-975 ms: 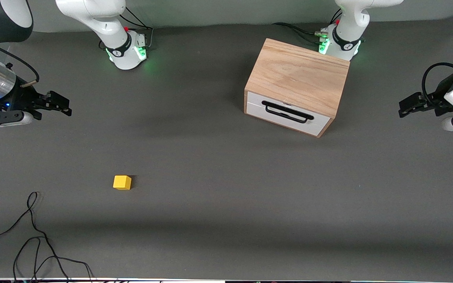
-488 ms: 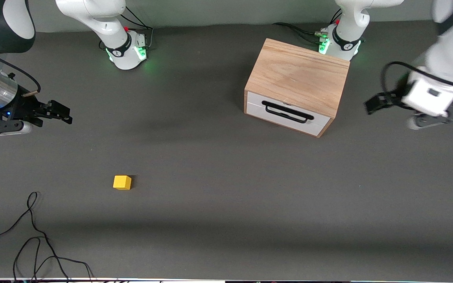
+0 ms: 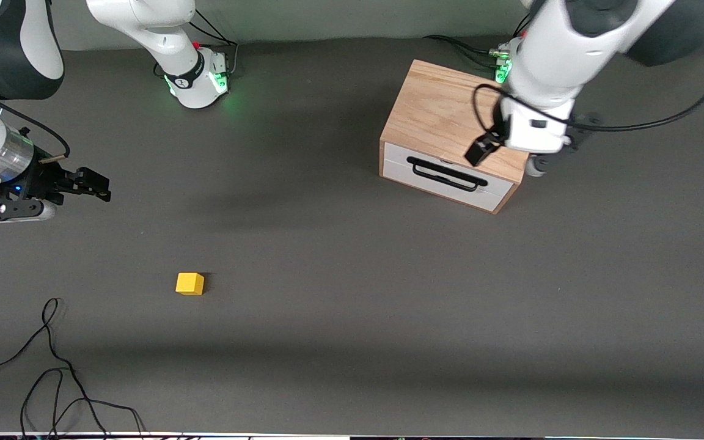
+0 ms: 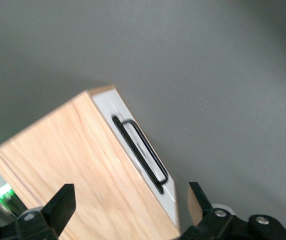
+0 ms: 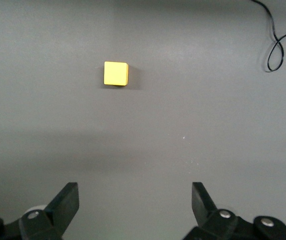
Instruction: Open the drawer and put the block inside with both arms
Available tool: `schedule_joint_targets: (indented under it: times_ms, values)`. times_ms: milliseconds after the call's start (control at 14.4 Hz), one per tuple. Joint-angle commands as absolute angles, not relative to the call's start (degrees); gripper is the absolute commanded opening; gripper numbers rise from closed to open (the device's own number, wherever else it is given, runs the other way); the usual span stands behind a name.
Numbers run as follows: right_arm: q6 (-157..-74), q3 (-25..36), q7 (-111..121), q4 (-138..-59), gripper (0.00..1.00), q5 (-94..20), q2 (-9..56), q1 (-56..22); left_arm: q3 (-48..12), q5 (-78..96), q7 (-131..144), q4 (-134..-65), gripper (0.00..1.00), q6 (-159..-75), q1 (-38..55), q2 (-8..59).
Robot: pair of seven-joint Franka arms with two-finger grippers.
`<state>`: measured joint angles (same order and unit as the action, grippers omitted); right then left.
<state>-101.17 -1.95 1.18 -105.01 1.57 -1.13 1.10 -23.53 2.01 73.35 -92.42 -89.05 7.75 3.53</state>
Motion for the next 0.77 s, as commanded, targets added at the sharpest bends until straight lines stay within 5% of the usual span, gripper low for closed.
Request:
schedule_joint_targets:
  times_ms: [0,488,697]
  values:
    - [-101.6,-2.37,1.76,-103.53,1.0,0.88,0.62,0.88,-23.47,2.55,84.17,-92.11,1.0,-89.04,10.8,5.27]
    - [-104.85,-2.37,1.41,-103.8,1.0,0.62,3.95,0.7,-23.91,4.48,100.55,-92.37,1.0,-86.22,13.54,8.25]
    - [-106.61,-2.37,1.41,-103.8,1.0,0.62,5.88,-0.34,-23.56,3.35,100.46,-92.72,1.0,-90.51,12.75,15.17]
